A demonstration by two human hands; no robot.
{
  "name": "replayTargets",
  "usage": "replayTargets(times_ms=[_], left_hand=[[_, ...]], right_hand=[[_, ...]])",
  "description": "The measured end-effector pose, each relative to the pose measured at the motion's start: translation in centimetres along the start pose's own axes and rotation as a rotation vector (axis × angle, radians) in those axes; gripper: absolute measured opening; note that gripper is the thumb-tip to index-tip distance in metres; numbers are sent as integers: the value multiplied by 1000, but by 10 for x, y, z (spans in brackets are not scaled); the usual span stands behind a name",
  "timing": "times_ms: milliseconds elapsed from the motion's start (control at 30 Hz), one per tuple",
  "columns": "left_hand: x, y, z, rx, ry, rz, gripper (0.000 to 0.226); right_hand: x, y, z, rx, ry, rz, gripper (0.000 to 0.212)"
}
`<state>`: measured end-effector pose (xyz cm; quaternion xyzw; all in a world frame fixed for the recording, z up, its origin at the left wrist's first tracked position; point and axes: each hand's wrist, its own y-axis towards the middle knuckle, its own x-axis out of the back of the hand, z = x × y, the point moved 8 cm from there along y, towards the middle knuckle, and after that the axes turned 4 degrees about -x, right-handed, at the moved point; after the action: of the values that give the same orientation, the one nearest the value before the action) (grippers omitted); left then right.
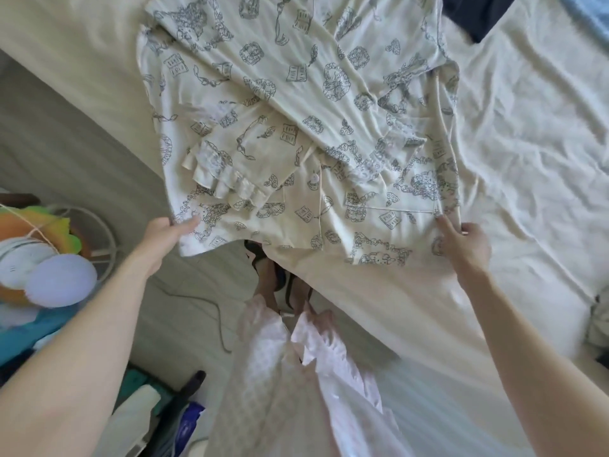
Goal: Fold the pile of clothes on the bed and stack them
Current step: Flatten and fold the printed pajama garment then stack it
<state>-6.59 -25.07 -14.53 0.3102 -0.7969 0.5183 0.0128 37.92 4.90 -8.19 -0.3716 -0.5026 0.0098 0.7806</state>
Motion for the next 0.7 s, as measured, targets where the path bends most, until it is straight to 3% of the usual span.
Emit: replayTargets(times_ms=[67, 167, 267, 367, 533, 700], left_hand=[[-1, -14, 8, -7, -71, -5, 21], [-3, -34, 16, 3, -321, -17, 2], [-7, -52, 21, 29, -623, -1, 13], [-9, -69, 20, -5, -766, -42, 16], [0, -94, 6, -79, -876, -157, 12], [13, -124, -1, -86, -850, -242, 9]], right_hand=[[0, -2, -9, -74, 109, 76, 42], [-2, -14, -26, -295, 429, 185, 16], [-19, -33, -40, -485, 762, 363, 11], [-35, -51, -45, -547, 1017, 474, 4], [-19, -56, -40, -408, 1082, 322, 8], [8, -59, -42, -403, 1085, 203, 14]])
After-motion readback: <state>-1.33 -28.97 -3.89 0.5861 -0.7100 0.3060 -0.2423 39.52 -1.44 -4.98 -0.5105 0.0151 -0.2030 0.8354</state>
